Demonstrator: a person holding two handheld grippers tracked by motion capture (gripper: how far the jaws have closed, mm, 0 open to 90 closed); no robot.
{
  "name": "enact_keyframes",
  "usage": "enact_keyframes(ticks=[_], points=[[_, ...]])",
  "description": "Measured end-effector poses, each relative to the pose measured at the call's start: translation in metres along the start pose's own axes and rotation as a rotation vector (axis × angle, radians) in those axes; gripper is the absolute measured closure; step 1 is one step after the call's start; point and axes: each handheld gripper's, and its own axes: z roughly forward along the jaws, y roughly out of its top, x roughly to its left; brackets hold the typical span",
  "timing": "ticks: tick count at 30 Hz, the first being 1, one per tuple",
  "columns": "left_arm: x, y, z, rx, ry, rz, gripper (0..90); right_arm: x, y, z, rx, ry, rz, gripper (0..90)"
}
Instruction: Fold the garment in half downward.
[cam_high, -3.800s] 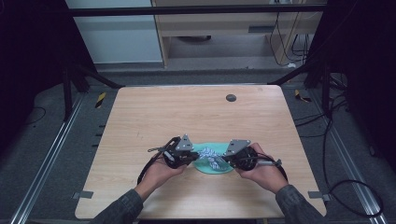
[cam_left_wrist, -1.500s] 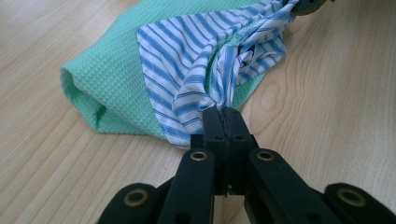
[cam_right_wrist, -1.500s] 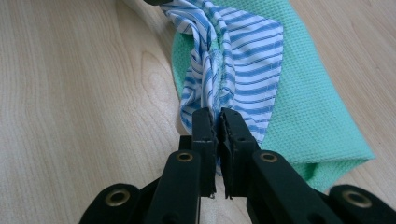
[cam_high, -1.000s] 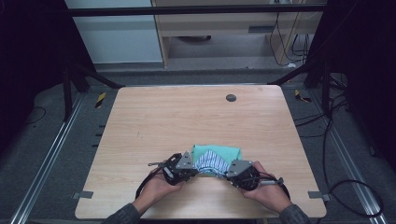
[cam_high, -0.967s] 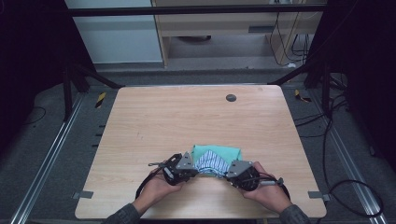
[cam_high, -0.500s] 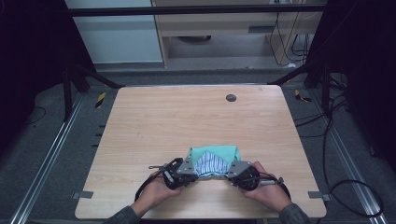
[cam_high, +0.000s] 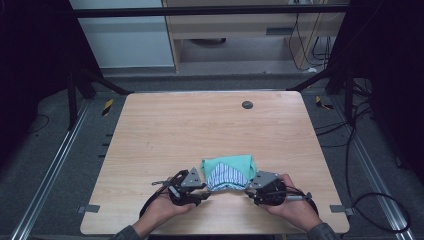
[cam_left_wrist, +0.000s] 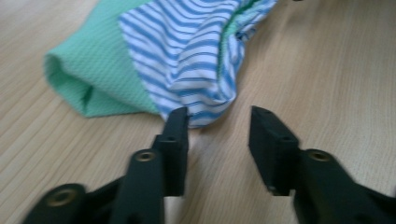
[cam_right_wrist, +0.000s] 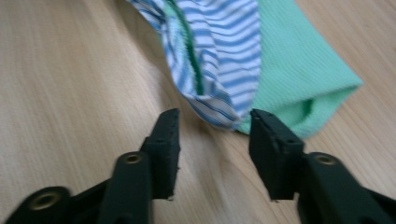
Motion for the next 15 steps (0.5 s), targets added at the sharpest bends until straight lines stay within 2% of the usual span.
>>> enact_keyframes(ticks=[2,4,6,10,15], points=[[0.005,-0.004,-0.004,-0.014,0.018,-0.037,47.0,-0.004,-0.003,-0.002,0.003,-0.018,0.024,41.4],[0.01,-0.006,-0.007,-0.01,0.04,-0.051,39.2,-0.007,-0.006,-0.003,0.0,-0.051,0.039,36.3],[0.017,-0.009,-0.01,-0.018,0.06,-0.076,33.2,-0.012,-0.009,-0.003,0.011,-0.077,0.079,28.7],[0.033,-0.016,-0.013,-0.02,0.125,-0.132,22.1,-0.023,-0.015,-0.004,0.014,-0.112,0.145,21.2],[0.053,-0.025,-0.015,-0.018,0.173,-0.204,15.1,-0.039,-0.022,-0.003,0.017,-0.15,0.238,16.0]])
